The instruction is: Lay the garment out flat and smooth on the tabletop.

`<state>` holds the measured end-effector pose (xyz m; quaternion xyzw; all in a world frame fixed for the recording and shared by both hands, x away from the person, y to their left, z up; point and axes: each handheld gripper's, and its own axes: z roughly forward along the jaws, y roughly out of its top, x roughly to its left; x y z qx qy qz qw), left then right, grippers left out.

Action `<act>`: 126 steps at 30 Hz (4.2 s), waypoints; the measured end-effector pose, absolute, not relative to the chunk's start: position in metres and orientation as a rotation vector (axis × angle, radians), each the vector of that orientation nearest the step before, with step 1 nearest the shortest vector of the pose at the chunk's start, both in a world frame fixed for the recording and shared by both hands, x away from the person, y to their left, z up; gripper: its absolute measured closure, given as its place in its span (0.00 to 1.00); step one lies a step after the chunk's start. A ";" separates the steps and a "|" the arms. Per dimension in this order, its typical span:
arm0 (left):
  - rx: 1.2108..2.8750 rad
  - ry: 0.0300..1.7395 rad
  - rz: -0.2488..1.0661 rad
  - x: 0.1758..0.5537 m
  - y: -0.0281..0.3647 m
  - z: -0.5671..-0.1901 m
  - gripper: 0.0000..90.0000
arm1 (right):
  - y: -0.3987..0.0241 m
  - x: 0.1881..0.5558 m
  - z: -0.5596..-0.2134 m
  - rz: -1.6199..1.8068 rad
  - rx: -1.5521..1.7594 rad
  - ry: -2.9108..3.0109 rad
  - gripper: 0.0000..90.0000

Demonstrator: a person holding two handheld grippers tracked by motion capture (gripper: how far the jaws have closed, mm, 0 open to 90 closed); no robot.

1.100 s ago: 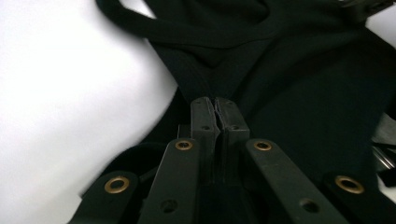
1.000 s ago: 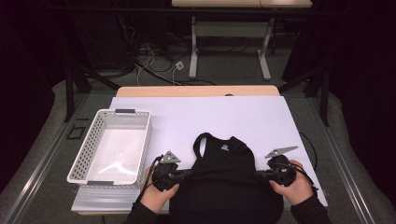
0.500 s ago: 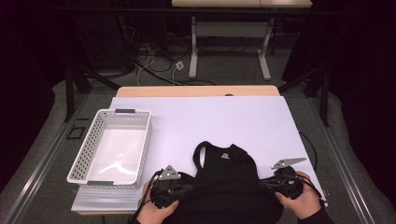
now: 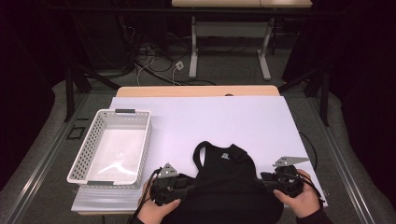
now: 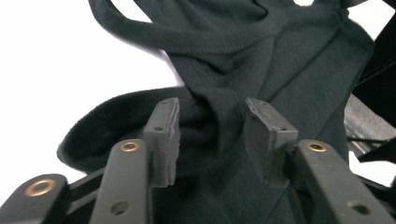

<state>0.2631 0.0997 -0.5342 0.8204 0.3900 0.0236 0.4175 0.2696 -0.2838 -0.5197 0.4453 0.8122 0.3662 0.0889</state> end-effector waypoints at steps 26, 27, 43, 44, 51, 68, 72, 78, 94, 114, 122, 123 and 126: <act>2.002 1.029 0.230 0.329 0.103 -0.525 0.42 | -0.199 0.328 -0.504 1.094 1.140 2.507 0.60; 1.996 1.020 0.231 0.330 0.103 -0.525 0.42 | -0.196 0.329 -0.505 1.093 1.140 2.513 0.59; 1.986 1.034 0.208 0.325 0.111 -0.535 0.41 | -0.127 0.333 -0.530 1.072 1.028 2.702 0.59; 1.985 1.036 0.208 0.325 0.111 -0.536 0.41 | -0.124 0.332 -0.532 1.059 1.012 2.722 0.60; 1.989 1.034 0.214 0.324 0.112 -0.537 0.41 | -0.119 0.326 -0.539 1.024 0.999 2.767 0.75; 2.012 1.032 0.222 0.325 0.110 -0.542 0.41 | -0.136 0.327 -0.534 1.063 1.118 2.715 0.90; 2.012 1.031 0.248 0.328 0.110 -0.540 0.41 | -0.143 0.327 -0.532 1.048 1.138 2.705 0.93; 2.030 1.014 0.291 0.345 0.100 -0.534 0.45 | -0.152 0.324 -0.530 1.037 1.179 2.671 0.97; 2.142 0.981 0.299 0.407 0.053 -0.531 0.61 | -0.165 0.323 -0.533 1.086 1.254 2.636 0.97; 2.197 0.972 0.202 0.437 0.021 -0.543 0.75 | -0.183 0.331 -0.524 1.209 1.313 2.540 0.78; 2.205 0.986 0.190 0.442 0.015 -0.548 0.78 | -0.210 0.344 -0.513 1.229 1.375 2.425 0.77; 2.205 0.992 0.187 0.443 0.014 -0.549 0.79 | -0.214 0.345 -0.512 1.233 1.384 2.410 0.77; 2.197 1.003 0.171 0.444 0.015 -0.551 0.83 | -0.224 0.352 -0.512 1.223 1.409 2.378 0.78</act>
